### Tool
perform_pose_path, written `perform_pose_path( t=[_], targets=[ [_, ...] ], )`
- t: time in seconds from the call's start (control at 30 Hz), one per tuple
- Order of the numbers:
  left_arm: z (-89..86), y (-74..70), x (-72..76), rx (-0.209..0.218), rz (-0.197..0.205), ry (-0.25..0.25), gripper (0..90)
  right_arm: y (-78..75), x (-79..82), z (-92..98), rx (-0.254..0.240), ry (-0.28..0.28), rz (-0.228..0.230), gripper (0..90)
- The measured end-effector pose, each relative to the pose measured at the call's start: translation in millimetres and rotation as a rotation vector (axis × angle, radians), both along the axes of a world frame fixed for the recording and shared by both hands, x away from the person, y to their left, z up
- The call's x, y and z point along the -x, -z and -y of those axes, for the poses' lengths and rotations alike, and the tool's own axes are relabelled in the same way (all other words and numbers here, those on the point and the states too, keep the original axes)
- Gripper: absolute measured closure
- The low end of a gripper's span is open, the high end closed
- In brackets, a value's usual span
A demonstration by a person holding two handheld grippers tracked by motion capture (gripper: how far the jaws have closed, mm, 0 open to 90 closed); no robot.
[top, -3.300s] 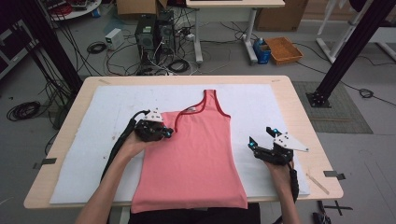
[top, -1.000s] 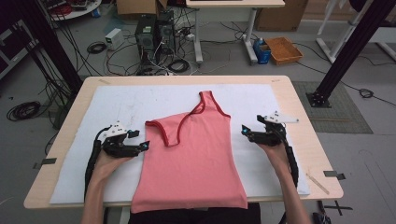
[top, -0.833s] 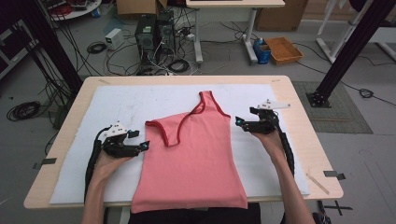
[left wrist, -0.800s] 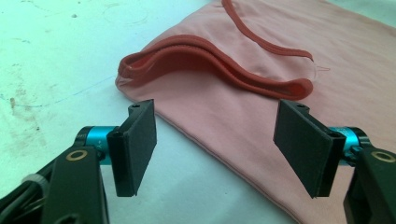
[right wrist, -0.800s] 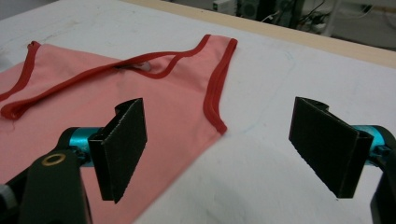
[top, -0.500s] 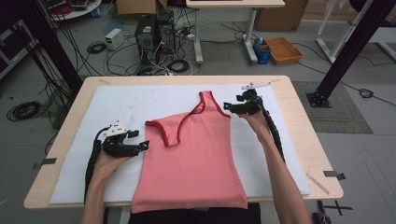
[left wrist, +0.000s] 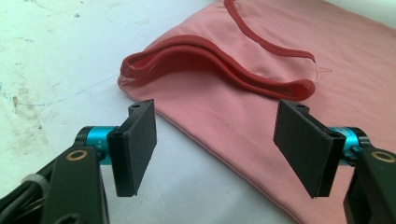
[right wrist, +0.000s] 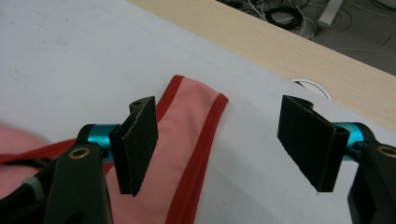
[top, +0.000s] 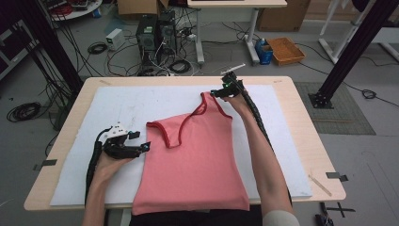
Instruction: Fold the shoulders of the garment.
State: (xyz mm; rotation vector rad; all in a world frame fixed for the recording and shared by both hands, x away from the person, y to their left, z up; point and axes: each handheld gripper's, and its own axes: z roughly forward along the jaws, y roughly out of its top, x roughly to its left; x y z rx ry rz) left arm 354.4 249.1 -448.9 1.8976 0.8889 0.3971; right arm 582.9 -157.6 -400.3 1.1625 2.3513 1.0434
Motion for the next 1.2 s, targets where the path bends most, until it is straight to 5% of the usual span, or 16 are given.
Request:
perform_pose_path(
  t=[0.23, 0.47, 0.57, 0.83, 1.2],
  targets=[
    [-0.1, 0.2, 0.0, 0.003, -0.002, 0.001, 30.1, 21.6, -20.0, -16.7, 0.034, 0.004, -0.035, 32.7],
    [2.4, 0.1, 1.3, -0.019, 0.009, 0.001, 30.4, 37.6, -25.9, -21.5, -0.003, 0.027, -0.049, 39.7],
    [1.9, 0.1, 1.4, -0.018, 0.012, 0.0, 30.5, 43.6, -25.6, -24.4, 0.033, 0.033, -0.047, 41.0],
    [1.5, 0.2, 1.6, -0.012, 0.014, -0.004, 30.6, 43.4, -23.6, -27.3, 0.055, 0.042, -0.032, 43.7],
    [1.2, 0.2, 1.7, -0.008, 0.013, -0.007, 30.7, 41.3, -19.6, -33.9, 0.057, -0.011, -0.03, 76.7]
  ],
)
